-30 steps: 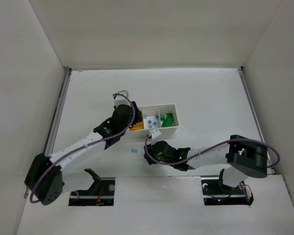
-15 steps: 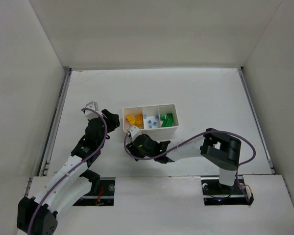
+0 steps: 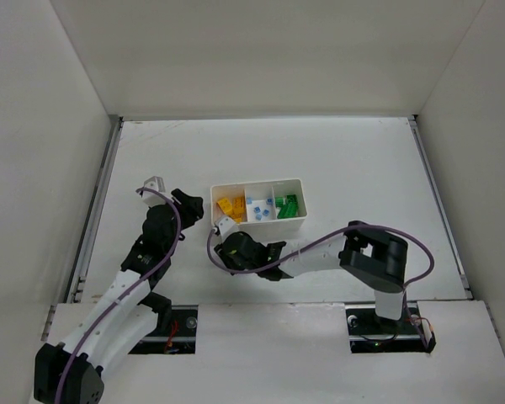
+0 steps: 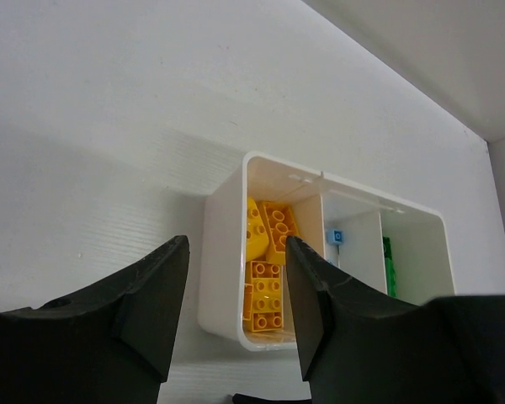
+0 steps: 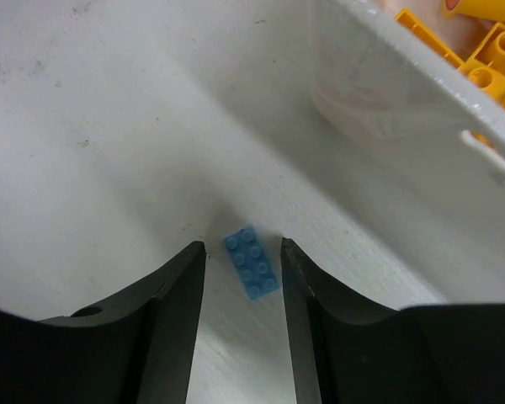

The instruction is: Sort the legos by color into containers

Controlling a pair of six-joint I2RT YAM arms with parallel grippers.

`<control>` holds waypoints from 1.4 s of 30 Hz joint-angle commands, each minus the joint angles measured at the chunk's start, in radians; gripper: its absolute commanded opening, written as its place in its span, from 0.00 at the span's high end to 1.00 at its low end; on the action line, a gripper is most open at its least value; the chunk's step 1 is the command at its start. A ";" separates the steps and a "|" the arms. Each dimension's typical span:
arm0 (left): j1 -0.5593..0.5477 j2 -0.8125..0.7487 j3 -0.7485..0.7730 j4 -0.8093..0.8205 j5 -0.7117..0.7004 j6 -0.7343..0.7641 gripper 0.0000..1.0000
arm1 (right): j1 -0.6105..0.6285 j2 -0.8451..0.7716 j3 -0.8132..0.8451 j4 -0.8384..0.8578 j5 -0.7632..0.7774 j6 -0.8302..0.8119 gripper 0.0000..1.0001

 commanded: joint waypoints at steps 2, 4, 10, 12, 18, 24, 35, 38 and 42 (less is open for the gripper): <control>0.004 -0.013 -0.012 0.064 0.020 -0.006 0.53 | 0.042 -0.010 -0.046 -0.055 -0.026 0.083 0.57; 0.006 -0.017 -0.009 0.056 0.020 -0.006 0.54 | 0.050 -0.016 -0.056 -0.055 -0.021 0.101 0.64; 0.000 -0.028 -0.015 0.053 0.016 -0.008 0.54 | 0.057 -0.022 -0.070 -0.047 0.014 0.098 0.58; 0.000 -0.034 -0.014 0.042 0.016 -0.008 0.54 | 0.063 -0.022 -0.067 -0.054 0.015 0.091 0.62; 0.004 -0.040 -0.018 0.041 0.013 -0.014 0.54 | 0.080 -0.022 -0.064 -0.070 0.051 0.086 0.79; 0.007 -0.025 -0.029 0.052 0.010 -0.018 0.54 | 0.085 -0.116 -0.096 -0.049 0.115 0.109 0.83; 0.020 -0.008 -0.046 0.068 0.020 -0.026 0.53 | 0.053 -0.374 -0.164 -0.001 0.106 0.098 0.79; 0.018 -0.003 -0.051 0.075 0.019 -0.029 0.53 | 0.048 -0.352 -0.139 -0.026 0.114 0.085 0.67; 0.023 -0.020 -0.051 0.068 0.019 -0.031 0.53 | 0.085 -0.260 -0.096 -0.070 0.163 0.101 0.58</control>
